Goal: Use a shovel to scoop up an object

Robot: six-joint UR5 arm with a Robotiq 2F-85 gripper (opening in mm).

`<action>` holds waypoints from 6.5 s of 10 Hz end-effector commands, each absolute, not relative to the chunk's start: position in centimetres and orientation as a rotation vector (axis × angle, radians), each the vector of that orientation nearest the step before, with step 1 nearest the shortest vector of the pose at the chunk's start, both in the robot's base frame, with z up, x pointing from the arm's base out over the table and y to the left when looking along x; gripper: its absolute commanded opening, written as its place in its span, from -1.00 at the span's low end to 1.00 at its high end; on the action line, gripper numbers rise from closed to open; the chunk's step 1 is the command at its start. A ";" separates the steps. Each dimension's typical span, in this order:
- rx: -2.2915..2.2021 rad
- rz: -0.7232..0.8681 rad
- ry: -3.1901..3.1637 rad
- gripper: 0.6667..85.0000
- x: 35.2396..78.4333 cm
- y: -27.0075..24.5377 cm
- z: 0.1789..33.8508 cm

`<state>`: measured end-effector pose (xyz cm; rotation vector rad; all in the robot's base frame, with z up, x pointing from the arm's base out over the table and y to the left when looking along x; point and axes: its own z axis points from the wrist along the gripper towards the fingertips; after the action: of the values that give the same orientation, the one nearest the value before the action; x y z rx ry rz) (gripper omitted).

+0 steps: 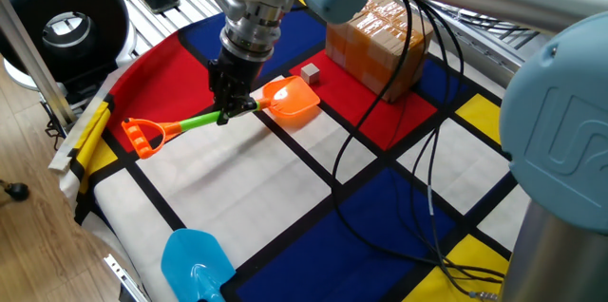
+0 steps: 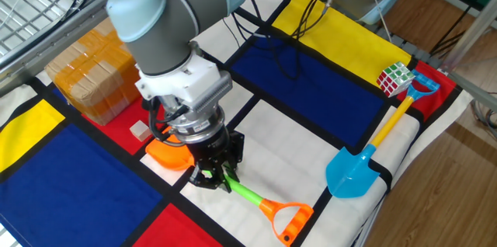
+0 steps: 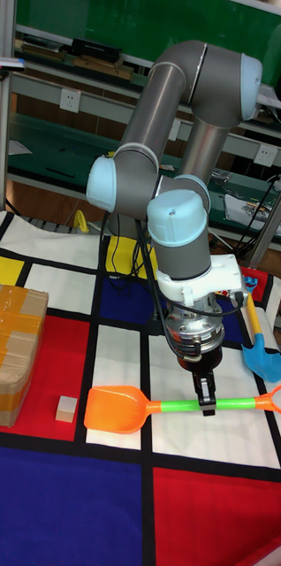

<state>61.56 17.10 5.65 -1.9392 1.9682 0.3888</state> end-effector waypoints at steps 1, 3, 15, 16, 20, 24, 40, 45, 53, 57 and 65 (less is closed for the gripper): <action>-1.899 0.362 2.024 -0.99 62.6 16.0 5.4; -1.875 0.333 2.052 -0.99 63.0 15.6 5.3; -1.789 0.229 2.174 -0.99 64.3 13.6 4.7; -1.785 0.231 2.177 -0.99 64.3 13.7 4.7; -1.804 0.228 2.168 -0.99 64.2 13.6 4.6; -1.832 0.272 2.138 -0.99 65.2 14.0 5.5; -1.854 0.335 2.119 -0.99 66.1 14.0 5.8; -1.846 0.352 2.066 -0.99 64.9 13.5 6.0; -1.857 0.332 2.053 -0.99 64.9 12.7 5.7; -1.822 0.286 2.103 -0.99 65.5 11.9 5.4; -1.812 0.296 2.132 -0.99 65.2 11.7 5.3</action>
<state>65.04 11.82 5.16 -1.8251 2.1258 0.2952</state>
